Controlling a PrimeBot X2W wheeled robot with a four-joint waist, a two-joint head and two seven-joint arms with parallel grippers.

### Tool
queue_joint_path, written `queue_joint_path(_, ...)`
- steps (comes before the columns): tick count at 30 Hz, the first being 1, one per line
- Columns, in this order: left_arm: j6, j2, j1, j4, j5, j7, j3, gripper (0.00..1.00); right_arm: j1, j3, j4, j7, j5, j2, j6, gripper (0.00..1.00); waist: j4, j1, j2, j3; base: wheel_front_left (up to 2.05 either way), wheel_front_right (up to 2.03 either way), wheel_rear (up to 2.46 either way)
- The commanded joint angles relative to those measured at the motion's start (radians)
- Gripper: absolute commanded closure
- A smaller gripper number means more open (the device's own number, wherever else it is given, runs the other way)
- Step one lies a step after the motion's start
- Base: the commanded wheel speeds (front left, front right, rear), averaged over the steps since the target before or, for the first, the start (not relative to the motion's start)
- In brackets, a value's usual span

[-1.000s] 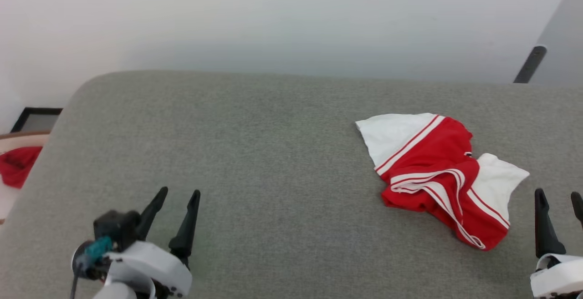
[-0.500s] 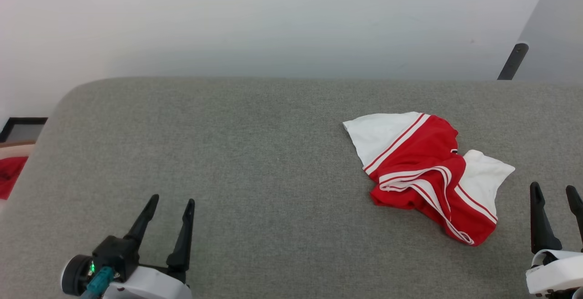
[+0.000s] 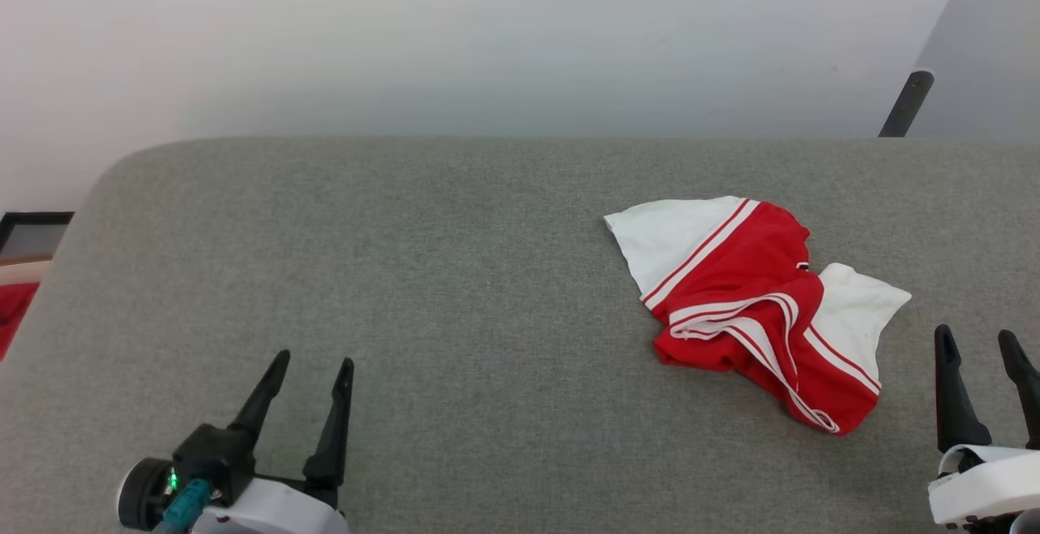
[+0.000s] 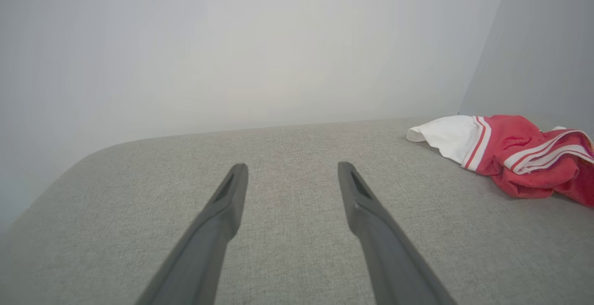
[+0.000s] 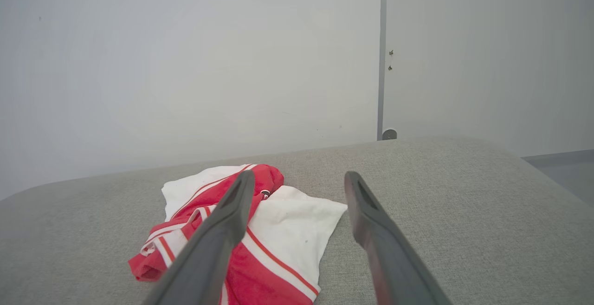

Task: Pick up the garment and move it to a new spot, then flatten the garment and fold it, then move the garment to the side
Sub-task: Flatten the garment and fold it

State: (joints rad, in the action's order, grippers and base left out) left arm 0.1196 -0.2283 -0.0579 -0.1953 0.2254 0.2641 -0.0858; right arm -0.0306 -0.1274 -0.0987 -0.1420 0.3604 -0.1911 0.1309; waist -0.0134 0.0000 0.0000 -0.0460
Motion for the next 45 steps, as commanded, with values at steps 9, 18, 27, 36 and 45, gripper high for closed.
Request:
queue_joint_path(9, 0.011, -0.042, -0.098, -0.021, 0.051, 0.0, -0.066, 0.0, -0.05, 0.037, 0.0, -0.027, -0.006, 0.018, 0.0, 0.0, 0.062, 0.0, 0.0, -0.054, 0.0, 0.0, 0.0)
queue_joint_path(18, 0.011, -0.25, -0.582, -0.092, 0.265, -0.171, -0.426, 0.0, -0.129, 0.093, -0.038, -0.075, 0.015, 0.058, 0.0, 0.0, 0.195, 0.0, 0.0, -0.172, 0.0, 0.0, 0.0)
queue_joint_path(27, 0.009, -0.36, -0.995, -0.251, 0.715, -0.647, -0.819, 0.0, -0.213, 0.146, -0.108, -0.12, 0.029, 0.102, 0.0, 0.0, 0.343, 0.0, 0.0, -0.299, 0.0, 0.0, 0.0)
queue_joint_path(36, 0.01, -0.408, -1.183, -0.362, 0.93, -0.921, -0.988, 0.0, -0.261, 0.184, -0.111, -0.124, 0.058, 0.135, 0.0, 0.0, 0.455, 0.0, 0.0, -0.393, 0.0, 0.0, 0.0)
queue_joint_path(45, 0.01, -0.421, -1.22, -0.42, 1.013, -0.913, -1.057, 0.0, -0.265, 0.183, -0.104, -0.124, 0.089, 0.141, 0.0, 0.0, 0.494, 0.0, 0.0, -0.422, 0.0, 0.0, 0.0)
